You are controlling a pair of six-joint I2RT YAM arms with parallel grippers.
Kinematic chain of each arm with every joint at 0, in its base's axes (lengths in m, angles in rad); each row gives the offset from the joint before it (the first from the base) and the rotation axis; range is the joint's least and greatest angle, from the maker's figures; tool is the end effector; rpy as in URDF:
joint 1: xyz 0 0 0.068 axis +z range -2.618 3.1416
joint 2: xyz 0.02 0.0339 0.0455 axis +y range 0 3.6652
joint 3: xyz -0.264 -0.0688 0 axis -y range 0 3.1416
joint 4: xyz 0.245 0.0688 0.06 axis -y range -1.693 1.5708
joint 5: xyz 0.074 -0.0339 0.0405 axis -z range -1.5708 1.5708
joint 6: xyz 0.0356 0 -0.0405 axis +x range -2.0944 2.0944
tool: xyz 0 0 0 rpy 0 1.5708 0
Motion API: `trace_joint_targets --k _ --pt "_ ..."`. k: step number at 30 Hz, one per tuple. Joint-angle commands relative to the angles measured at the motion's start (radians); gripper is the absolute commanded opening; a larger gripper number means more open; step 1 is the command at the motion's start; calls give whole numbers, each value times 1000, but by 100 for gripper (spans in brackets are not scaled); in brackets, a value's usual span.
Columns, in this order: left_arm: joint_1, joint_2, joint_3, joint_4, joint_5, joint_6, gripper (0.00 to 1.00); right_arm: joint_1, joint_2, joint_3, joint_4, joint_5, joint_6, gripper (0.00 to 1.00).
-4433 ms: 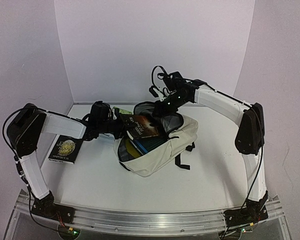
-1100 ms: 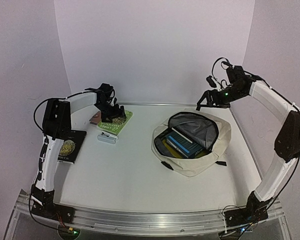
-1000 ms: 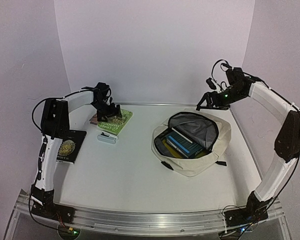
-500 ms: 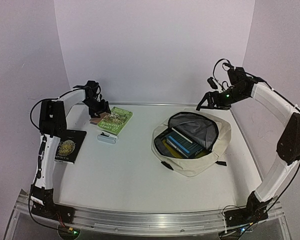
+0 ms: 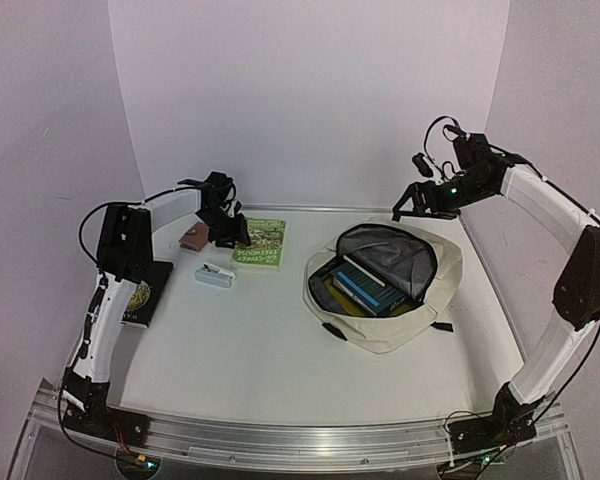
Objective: Pack the student bag
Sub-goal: Move the book to the center of the board.
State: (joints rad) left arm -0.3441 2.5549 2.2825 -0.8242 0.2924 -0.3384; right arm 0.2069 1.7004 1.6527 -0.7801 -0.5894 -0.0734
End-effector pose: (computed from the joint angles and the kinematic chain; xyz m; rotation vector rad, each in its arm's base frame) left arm 0.5061 -0.1923 0.1554 0.1049 2.7297 -0.5996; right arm 0.3598 0.0957 0.3472 -0.5993 2.2723 0.7674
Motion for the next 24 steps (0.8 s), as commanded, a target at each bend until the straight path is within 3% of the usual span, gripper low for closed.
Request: trace_joint_targets --k 1,12,24 --pt "-82 -2 -29 -28 -13 21 45 28 1 9 29 -10 4 98" --pt "-234 -133 -354 -50 -100 -6 4 160 3 -14 59 47 -35 98" --pt "-271 -504 -929 16 -131 -49 0 373 35 -92 138 26 1 98"
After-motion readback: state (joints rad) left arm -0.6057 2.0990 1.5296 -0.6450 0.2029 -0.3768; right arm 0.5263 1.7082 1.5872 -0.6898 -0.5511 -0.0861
